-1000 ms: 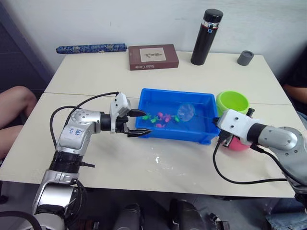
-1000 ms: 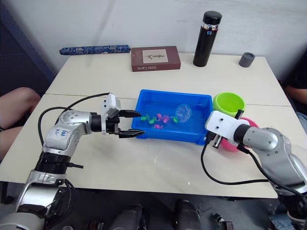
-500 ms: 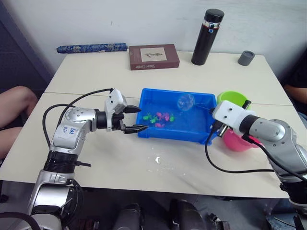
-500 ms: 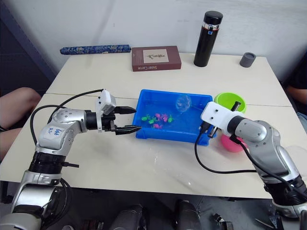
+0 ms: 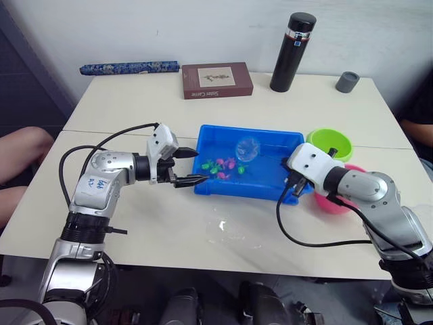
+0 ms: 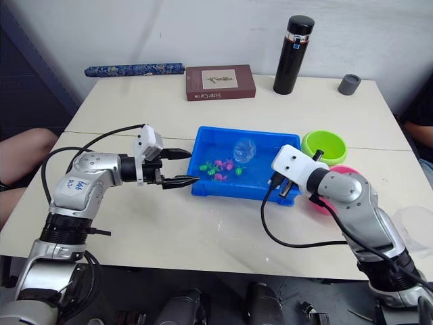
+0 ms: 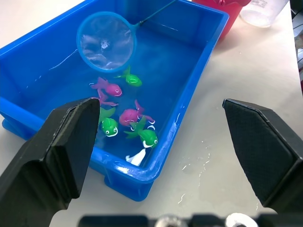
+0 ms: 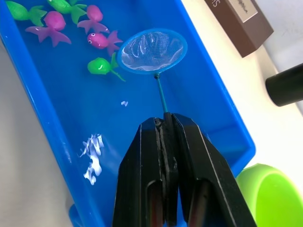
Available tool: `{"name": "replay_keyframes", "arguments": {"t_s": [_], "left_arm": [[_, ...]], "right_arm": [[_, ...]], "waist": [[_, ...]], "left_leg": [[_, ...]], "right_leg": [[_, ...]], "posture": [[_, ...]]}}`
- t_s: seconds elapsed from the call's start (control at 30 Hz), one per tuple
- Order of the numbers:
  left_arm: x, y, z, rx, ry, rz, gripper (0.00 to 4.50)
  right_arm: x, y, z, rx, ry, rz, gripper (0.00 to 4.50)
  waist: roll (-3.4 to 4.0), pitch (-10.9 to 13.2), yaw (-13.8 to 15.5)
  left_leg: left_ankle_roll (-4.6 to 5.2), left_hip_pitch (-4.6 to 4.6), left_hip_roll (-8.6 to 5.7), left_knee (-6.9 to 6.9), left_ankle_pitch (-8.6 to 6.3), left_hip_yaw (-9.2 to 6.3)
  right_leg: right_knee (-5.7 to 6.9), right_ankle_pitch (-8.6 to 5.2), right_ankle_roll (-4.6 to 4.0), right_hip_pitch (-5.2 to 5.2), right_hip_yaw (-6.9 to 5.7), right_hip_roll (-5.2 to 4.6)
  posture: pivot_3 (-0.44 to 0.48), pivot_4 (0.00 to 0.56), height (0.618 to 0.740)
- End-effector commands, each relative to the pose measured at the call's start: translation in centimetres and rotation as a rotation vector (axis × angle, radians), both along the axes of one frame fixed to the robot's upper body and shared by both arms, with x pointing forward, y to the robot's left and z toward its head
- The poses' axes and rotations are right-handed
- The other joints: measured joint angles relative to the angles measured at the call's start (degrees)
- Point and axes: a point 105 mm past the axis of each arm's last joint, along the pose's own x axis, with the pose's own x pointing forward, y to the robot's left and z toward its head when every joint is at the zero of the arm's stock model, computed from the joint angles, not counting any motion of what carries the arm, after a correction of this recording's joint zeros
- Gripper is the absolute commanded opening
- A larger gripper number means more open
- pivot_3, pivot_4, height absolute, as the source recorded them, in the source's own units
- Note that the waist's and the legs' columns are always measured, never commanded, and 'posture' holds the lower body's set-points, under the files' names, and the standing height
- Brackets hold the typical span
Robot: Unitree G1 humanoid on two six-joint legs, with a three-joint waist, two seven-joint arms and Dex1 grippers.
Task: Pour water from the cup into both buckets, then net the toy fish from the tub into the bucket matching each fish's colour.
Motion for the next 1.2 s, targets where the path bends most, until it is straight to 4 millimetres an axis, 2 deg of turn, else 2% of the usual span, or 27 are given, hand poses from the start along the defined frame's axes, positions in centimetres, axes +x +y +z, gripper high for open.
{"name": "replay_keyframes", "arguments": {"t_s": [0.03, 0.37, 0.63, 0.8, 1.2], "left_arm": [[0.1, 0.7, 1.1, -0.02, -0.045, 0.02, 4.47], [0.3, 1.7, 1.4, -0.013, -0.058, 0.059, 4.47], [0.2, 2.0, 1.4, -0.007, -0.057, 0.068, 4.47], [-0.1, 2.1, 1.2, 0.015, -0.057, 0.056, 4.47], [0.0, 1.7, 1.3, 0.01, -0.055, 0.044, 4.47]], "right_arm": [[0.1, 0.4, -0.1, -0.01, -0.01, 0.006, 0.0], [1.4, 1.1, -1.0, -0.075, 0.003, 0.024, 0.0], [-0.1, 2.2, -1.6, 0.009, 0.117, 0.094, 0.0], [-1.0, 1.9, -1.2, 0.027, 0.15, 0.096, 0.0], [-1.5, 1.4, -0.7, 0.13, 0.203, 0.059, 0.0]], "waist": [[0.0, 0.0, 0.0], [0.0, 0.0, -0.1], [0.0, 0.0, -0.1], [0.01, 0.0, -0.1], [0.0, 0.0, 0.0]], "left_leg": [[0.0, 0.0, 0.0, 0.0, 0.0, 0.0], [0.0, 0.0, 0.0, -0.01, 0.0, 0.0], [0.0, -0.01, 0.0, -0.01, 0.0, -0.01], [0.0, -0.02, 0.0, -0.02, 0.0, -0.02], [-0.01, -0.01, 0.0, -0.03, 0.0, -0.02]], "right_leg": [[0.0, 0.0, 0.0, 0.0, 0.0, 0.0], [0.0, 0.0, 0.0, -0.01, 0.01, 0.0], [-0.02, 0.0, 0.0, -0.01, -0.01, 0.0], [-0.02, 0.0, 0.0, -0.01, -0.01, 0.0], [-0.03, 0.0, 0.0, -0.01, -0.01, -0.01]], "posture": [[0.0, 0.15, 0.74], [0.0, 0.15, 0.74], [0.0, 0.15, 0.74], [0.0, 0.15, 0.74], [0.0, 0.15, 0.74]]}}
